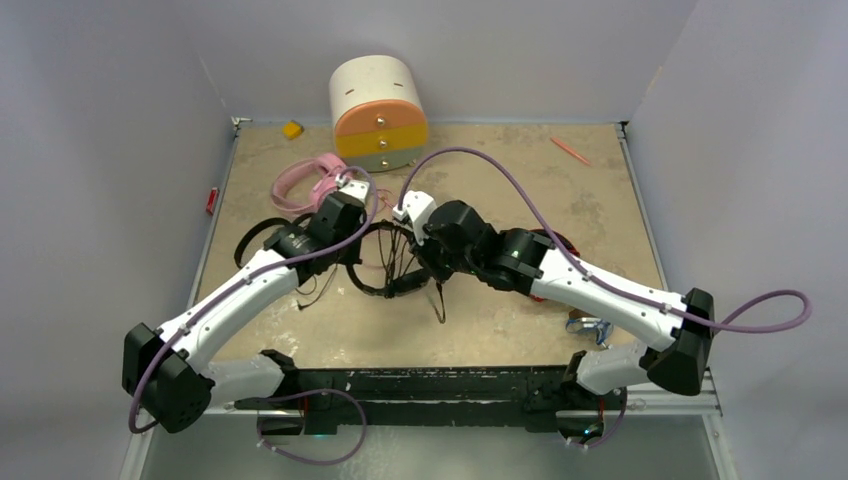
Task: Wrap the headphones
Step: Wrap the headphones cable around the headphones.
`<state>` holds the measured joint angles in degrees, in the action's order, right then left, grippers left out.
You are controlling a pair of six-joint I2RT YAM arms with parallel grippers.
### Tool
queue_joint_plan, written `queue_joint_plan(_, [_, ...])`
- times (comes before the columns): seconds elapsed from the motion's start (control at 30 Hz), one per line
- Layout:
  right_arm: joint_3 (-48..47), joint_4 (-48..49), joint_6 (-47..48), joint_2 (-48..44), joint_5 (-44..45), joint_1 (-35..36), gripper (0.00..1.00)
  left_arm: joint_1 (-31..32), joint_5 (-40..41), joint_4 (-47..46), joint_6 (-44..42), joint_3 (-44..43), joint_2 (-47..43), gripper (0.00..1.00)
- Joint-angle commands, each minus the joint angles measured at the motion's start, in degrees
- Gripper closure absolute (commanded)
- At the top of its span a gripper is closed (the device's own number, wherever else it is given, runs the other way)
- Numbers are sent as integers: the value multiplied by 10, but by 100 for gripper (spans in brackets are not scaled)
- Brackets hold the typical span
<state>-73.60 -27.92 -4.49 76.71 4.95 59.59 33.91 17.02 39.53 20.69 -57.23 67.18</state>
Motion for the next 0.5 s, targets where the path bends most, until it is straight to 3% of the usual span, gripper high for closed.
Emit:
queue_joint_plan(0.0, [-38,-18,26,28,186,-1,100,33,5,2,-16,0,21,100])
queue_joint_plan(0.13, [-36,29,31,29,237,0,100,50,-2,3,-7,-1,37,100])
queue_joint_plan(0.3, [-7,85,61,12,266,0,86,56,-30,-5,-5,1,39,100])
queue_joint_plan(0.47, [30,123,77,-3,293,0,83,59,-45,-7,-6,3,37,100])
